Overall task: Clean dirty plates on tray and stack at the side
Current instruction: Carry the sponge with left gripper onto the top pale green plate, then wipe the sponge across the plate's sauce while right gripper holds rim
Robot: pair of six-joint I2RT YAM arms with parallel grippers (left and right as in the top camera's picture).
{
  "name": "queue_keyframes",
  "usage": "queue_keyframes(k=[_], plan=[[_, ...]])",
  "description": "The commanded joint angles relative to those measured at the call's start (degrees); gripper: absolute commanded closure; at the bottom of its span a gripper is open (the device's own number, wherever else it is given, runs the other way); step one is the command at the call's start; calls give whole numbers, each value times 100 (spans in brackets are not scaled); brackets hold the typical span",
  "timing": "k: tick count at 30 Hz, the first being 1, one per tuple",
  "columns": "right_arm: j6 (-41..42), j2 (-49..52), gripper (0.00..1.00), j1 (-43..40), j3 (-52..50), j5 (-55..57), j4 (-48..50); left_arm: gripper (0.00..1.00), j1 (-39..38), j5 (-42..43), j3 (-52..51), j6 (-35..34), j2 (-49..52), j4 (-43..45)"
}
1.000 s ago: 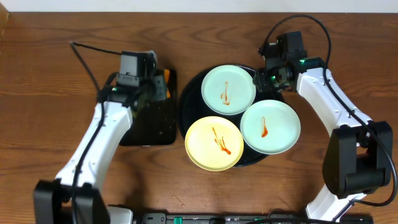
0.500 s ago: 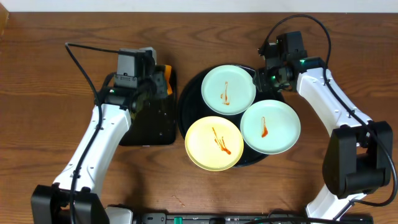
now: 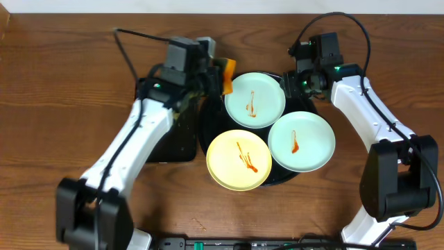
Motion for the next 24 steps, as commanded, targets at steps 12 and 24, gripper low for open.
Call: queue_keyframes(k=[12,24], plan=[[538,629,67,70,103,-76,238,93,-616,551,90,-914,1355,1036],[901,1071,81,116,103,-227,232,93,-1217,74,90,-1211,2028,1554]])
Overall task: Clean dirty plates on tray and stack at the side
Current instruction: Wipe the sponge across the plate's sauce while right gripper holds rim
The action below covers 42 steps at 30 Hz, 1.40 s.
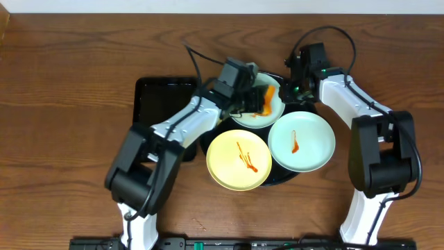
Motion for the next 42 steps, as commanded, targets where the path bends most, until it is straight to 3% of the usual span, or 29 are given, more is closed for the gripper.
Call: queue_keyframes(k=[1,13,21,27,29,42], plan=[[149,13,82,131,101,-127,-4,92,-111,-389,85,-289,201,50],[387,17,99,175,94,-101,-125,92,-131,-1268,68,-286,356,61],[407,20,99,197,94,-33,-264,92,9,-1440,70,-107,437,-151],[409,20,99,197,94,-28,-321,92,269,-2157,70,136,437,-861],[409,20,99,197,94,-28,-321,93,424,-2166,70,463,367,-903],[404,20,99,214,94,-35,-348,92,385,-1333,212,667,-501,-883]])
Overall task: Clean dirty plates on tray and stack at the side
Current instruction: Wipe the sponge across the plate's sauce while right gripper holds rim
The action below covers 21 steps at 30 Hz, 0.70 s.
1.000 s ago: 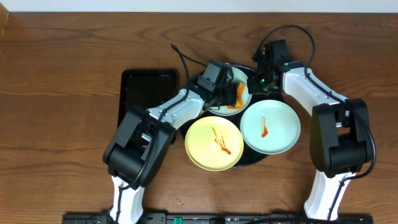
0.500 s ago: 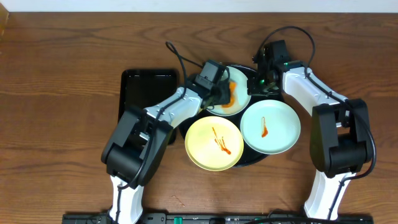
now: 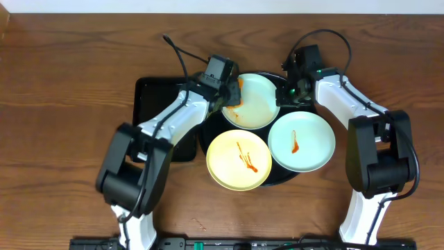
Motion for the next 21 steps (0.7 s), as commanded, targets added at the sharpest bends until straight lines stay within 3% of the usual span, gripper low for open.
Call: queue_keyframes(k=[1,15,21], plan=[[44,15,99,72,70,17,-70,92,-146,374,114,144,-195,20],[42,13,99,70,70,17,-105,92,-385,254,111,177,597,-376],[42,15,99,63,70,17,-107,93,-188,-1217,114,321,511,-662]])
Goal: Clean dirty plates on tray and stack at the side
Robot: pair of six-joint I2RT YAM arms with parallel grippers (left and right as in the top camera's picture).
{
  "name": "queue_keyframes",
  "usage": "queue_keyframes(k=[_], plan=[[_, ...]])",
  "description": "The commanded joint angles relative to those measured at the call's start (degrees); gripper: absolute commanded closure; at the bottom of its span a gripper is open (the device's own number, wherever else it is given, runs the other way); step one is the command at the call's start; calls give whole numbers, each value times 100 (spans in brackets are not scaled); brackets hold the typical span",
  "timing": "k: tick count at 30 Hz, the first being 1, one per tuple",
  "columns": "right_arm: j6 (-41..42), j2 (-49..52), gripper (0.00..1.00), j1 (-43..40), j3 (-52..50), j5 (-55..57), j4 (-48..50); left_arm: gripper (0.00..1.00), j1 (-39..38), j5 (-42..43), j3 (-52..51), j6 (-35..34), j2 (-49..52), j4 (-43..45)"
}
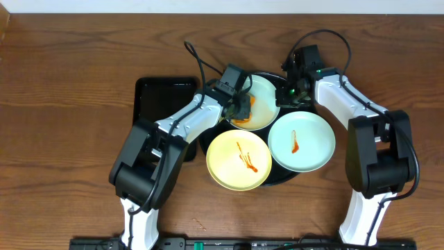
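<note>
A round black tray carries three plates. The pale green back plate shows no streak on its bare part. My left gripper is shut on an orange sponge pressed on that plate's front left. My right gripper grips the same plate's right rim. The yellow plate in front and the mint plate at the right each carry an orange-red streak.
A black rectangular tray lies on the wooden table left of the round one, partly under my left arm. Cables run from both wrists toward the back edge.
My left gripper and the sponge have shifted from the back plate's left edge to its front-left part. The right gripper has stayed at the plate's right rim.
At first the sponge was held left of the tray and the back plate bore an orange streak. Then the sponge lay on that plate's middle, with the right gripper at its rim. Later the sponge was at the left edge, the streak gone; now it is front left.
</note>
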Motion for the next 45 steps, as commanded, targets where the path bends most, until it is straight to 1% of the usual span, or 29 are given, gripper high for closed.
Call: queue_keyframes(k=[1,8,12,15,19,21,22,24,27,32,34,35,36,40,45], plan=[[42,15,99,48,61,17,-52,93,254,-1064,11,223,4,-138],[42,15,99,50,61,20,-50,93,417,-966,118,332,-584,-144],[39,15,98,50,61,20,-48,92,437,-973,118,328,-1180,-439],[37,15,90,50,61,17,-46,92,544,-973,116,328,-1482,-896],[-7,15,80,50,61,15,-48,93,778,-977,116,330,-1580,-1493],[-48,15,70,57,61,17,-31,92,975,-977,116,328,-1587,-1768],[-48,15,69,59,61,17,-22,92,1097,-977,116,326,-1587,-1897],[-46,15,70,61,61,17,13,93,1351,-975,116,326,-1587,-2107],[-46,15,74,61,61,17,26,93,1692,-975,116,326,-1582,-2334],[-44,146,76,74,61,15,59,93,2092,-975,94,328,-1576,-2610],[-44,264,86,87,61,-37,59,92,2166,-975,39,328,-1576,-2616],[-44,304,96,98,61,-72,70,92,2166,-975,0,328,-1574,-2625],[-44,304,99,98,61,-72,94,93,2166,-975,-24,328,-1574,-2623],[-46,251,99,96,76,-234,278,93,2166,-975,-90,328,-1574,-2621],[-245,-111,99,81,76,-457,468,92,2166,-975,-136,328,-1574,-2612]])
